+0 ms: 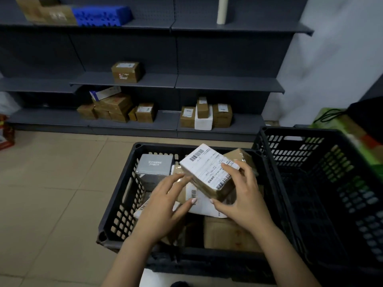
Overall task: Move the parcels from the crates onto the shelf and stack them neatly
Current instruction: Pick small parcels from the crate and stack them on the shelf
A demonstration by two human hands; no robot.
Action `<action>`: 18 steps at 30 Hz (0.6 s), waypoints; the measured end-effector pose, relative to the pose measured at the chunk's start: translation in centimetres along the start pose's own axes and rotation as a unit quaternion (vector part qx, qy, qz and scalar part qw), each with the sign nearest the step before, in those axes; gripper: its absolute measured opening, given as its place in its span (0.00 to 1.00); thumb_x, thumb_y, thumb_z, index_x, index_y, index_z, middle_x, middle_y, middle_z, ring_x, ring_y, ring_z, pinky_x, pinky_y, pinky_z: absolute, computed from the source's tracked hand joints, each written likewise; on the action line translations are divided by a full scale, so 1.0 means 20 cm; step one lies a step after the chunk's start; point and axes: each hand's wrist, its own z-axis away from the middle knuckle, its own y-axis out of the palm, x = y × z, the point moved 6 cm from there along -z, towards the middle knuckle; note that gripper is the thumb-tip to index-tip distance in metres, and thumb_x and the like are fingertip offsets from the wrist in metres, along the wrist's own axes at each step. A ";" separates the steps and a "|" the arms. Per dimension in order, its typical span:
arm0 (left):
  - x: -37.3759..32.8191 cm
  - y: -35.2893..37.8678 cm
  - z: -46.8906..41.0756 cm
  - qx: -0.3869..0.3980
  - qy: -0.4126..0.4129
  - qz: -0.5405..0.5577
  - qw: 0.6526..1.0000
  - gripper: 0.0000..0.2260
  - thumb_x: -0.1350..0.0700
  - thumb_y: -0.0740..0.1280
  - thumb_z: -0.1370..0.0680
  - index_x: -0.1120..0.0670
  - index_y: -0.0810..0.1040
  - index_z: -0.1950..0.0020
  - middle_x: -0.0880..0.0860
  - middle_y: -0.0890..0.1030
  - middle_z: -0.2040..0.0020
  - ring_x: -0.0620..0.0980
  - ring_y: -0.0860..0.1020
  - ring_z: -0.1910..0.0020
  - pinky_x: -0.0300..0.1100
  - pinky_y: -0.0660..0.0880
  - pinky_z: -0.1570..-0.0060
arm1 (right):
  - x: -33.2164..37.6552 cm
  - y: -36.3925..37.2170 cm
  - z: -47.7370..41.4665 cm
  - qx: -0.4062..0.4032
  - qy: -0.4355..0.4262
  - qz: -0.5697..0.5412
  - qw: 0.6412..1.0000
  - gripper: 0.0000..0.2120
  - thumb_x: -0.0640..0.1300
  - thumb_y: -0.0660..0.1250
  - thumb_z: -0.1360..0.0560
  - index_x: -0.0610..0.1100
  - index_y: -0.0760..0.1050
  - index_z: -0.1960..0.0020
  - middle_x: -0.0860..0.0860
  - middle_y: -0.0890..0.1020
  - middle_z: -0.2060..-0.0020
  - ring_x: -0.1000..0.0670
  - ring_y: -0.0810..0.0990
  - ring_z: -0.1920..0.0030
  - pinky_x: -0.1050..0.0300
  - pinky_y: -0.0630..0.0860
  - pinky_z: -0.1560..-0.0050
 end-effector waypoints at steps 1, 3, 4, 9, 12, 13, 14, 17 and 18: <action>-0.03 0.03 0.00 0.006 0.004 -0.008 1.000 0.24 0.38 0.58 0.22 0.46 0.68 0.28 0.45 0.68 0.30 0.42 0.64 0.31 0.40 0.63 0.34 | -0.04 -0.05 0.03 -0.013 0.007 -0.002 1.000 0.40 0.53 0.78 0.37 0.55 0.63 0.29 0.55 0.56 0.28 0.51 0.59 0.28 0.57 0.64 0.36; -0.08 0.09 0.00 0.015 0.014 -0.026 0.999 0.23 0.40 0.59 0.22 0.47 0.68 0.29 0.46 0.69 0.31 0.44 0.65 0.31 0.41 0.64 0.34 | -0.10 -0.13 0.07 -0.039 0.014 0.005 0.999 0.40 0.52 0.79 0.37 0.53 0.65 0.29 0.54 0.57 0.29 0.51 0.60 0.28 0.59 0.63 0.37; -0.08 0.13 0.00 0.020 0.017 -0.033 0.999 0.23 0.41 0.59 0.21 0.47 0.68 0.29 0.46 0.69 0.31 0.44 0.65 0.31 0.41 0.63 0.34 | -0.12 -0.16 0.10 -0.048 0.019 0.008 0.999 0.40 0.51 0.79 0.37 0.53 0.65 0.29 0.54 0.57 0.29 0.51 0.60 0.28 0.61 0.62 0.37; -0.04 0.30 -0.03 0.060 0.019 -0.037 0.997 0.22 0.50 0.65 0.21 0.49 0.67 0.27 0.49 0.68 0.28 0.47 0.64 0.29 0.47 0.66 0.32 | -0.19 -0.23 0.20 -0.076 0.037 0.015 0.996 0.41 0.51 0.79 0.38 0.51 0.66 0.29 0.52 0.59 0.29 0.50 0.60 0.28 0.60 0.61 0.36; 0.02 0.40 -0.07 0.111 0.033 -0.051 0.992 0.29 0.51 0.68 0.23 0.47 0.61 0.24 0.51 0.63 0.25 0.52 0.60 0.26 0.54 0.63 0.29 | -0.21 -0.22 0.24 -0.086 0.061 0.015 0.994 0.41 0.51 0.79 0.38 0.52 0.65 0.29 0.54 0.58 0.30 0.51 0.61 0.28 0.63 0.61 0.36; 0.03 0.43 -0.08 0.141 0.040 -0.059 0.987 0.34 0.52 0.69 0.24 0.46 0.56 0.23 0.51 0.59 0.23 0.53 0.56 0.24 0.55 0.58 0.27 | -0.21 -0.22 0.25 -0.092 0.068 0.016 0.993 0.41 0.51 0.80 0.38 0.52 0.65 0.29 0.54 0.58 0.30 0.51 0.62 0.28 0.63 0.62 0.36; 0.04 0.47 -0.09 0.177 0.050 -0.078 0.980 0.38 0.52 0.70 0.25 0.44 0.50 0.22 0.50 0.54 0.22 0.53 0.51 0.23 0.55 0.51 0.25 | -0.21 -0.22 0.26 -0.099 0.075 0.018 0.992 0.41 0.51 0.80 0.38 0.51 0.65 0.29 0.54 0.59 0.30 0.50 0.62 0.28 0.62 0.63 0.36; 0.08 0.55 -0.12 0.248 0.081 -0.172 0.950 0.48 0.52 0.69 0.25 0.40 0.30 0.27 0.49 0.37 0.22 0.52 0.37 0.23 0.53 0.38 0.25 | -0.19 -0.20 0.27 -0.119 0.086 0.027 0.989 0.41 0.52 0.79 0.37 0.50 0.66 0.29 0.53 0.60 0.30 0.48 0.64 0.28 0.54 0.69 0.35; 0.09 0.57 -0.13 0.254 0.086 -0.193 0.944 0.50 0.52 0.69 0.25 0.40 0.25 0.29 0.50 0.35 0.22 0.53 0.35 0.24 0.54 0.38 0.25 | -0.17 -0.19 0.27 -0.125 0.088 0.033 0.988 0.40 0.53 0.79 0.37 0.50 0.66 0.29 0.52 0.60 0.30 0.48 0.64 0.28 0.53 0.70 0.35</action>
